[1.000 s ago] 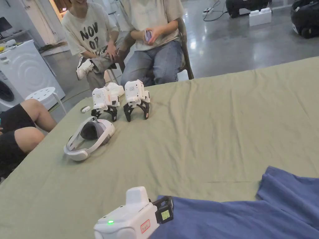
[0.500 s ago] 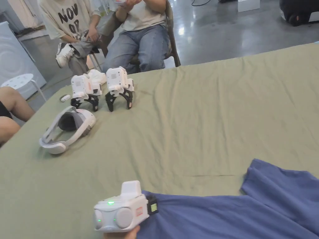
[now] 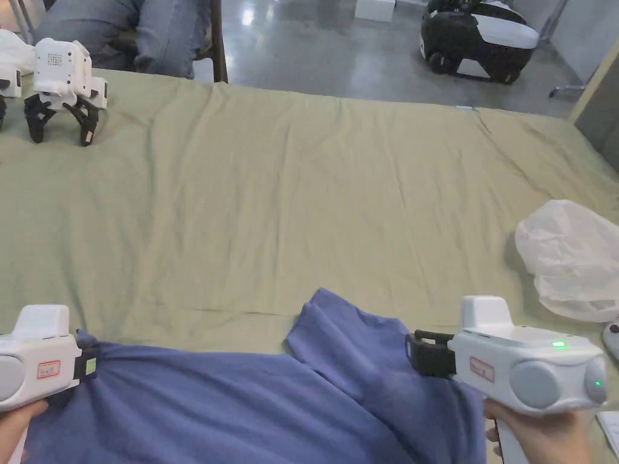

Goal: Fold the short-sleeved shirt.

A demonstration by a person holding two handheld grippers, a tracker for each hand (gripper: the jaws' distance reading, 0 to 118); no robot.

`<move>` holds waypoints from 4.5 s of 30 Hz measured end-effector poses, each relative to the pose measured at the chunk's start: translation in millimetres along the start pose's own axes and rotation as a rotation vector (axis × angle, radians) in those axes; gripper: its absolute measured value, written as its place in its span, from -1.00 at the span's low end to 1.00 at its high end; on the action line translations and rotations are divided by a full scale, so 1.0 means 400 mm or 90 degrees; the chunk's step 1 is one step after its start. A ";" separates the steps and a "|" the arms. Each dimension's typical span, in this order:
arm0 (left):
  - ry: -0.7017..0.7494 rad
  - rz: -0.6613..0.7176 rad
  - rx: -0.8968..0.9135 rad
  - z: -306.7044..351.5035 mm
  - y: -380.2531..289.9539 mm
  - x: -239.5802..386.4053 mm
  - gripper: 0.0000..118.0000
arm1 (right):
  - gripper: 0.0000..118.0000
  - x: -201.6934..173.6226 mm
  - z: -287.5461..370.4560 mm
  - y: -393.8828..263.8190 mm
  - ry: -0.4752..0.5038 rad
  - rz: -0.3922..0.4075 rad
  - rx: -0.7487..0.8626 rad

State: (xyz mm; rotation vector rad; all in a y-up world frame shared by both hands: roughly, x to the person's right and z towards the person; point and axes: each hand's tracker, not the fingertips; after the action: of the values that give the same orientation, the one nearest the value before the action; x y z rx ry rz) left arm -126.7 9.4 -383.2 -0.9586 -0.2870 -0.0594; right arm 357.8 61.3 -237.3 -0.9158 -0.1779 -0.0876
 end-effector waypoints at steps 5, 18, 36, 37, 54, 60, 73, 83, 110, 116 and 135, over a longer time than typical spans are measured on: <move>0.001 -0.007 0.002 0.022 -0.007 0.026 -0.98 | -0.28 -0.006 -0.145 -0.001 0.023 0.024 -0.128; -0.083 0.058 0.193 0.383 -0.031 -0.022 -1.00 | -0.97 0.037 0.221 -0.031 0.038 -0.093 0.113; -0.110 0.002 0.567 0.958 0.308 -0.004 -1.00 | -0.97 0.027 0.805 0.291 -0.027 -0.116 0.504; -0.098 -0.003 0.577 0.956 0.336 0.000 -1.00 | -0.97 0.020 0.813 0.321 -0.027 -0.115 0.504; -0.049 0.014 0.573 0.775 0.722 0.031 -1.00 | -0.97 0.056 0.713 0.733 -0.107 -0.084 0.557; -0.038 0.024 0.581 0.737 0.839 0.043 -1.00 | -0.97 0.065 0.707 0.860 -0.129 -0.092 0.599; -0.033 0.020 0.528 0.574 0.890 0.076 -1.00 | -0.97 0.061 0.592 0.916 -0.163 -0.094 0.557; -0.049 0.043 0.399 0.391 0.626 0.046 -1.00 | -0.97 0.078 0.406 0.649 -0.137 -0.094 0.436; -0.099 0.046 0.165 0.493 -0.379 -0.061 -1.00 | -0.95 0.052 0.503 -0.500 -0.106 -0.187 0.156; -0.025 0.038 0.164 0.489 -0.381 -0.052 0.10 | 0.16 0.066 0.470 -0.524 -0.123 -0.164 0.131; 0.025 -0.148 0.406 0.730 -0.404 0.080 -0.69 | -0.79 -0.057 0.621 -0.471 -0.046 -0.098 0.356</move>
State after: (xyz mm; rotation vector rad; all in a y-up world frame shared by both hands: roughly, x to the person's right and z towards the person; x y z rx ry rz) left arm -187.1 156.5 -88.1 -0.2882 -0.3513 -0.1876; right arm 278.3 144.2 53.5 -0.3466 -0.3209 -0.1397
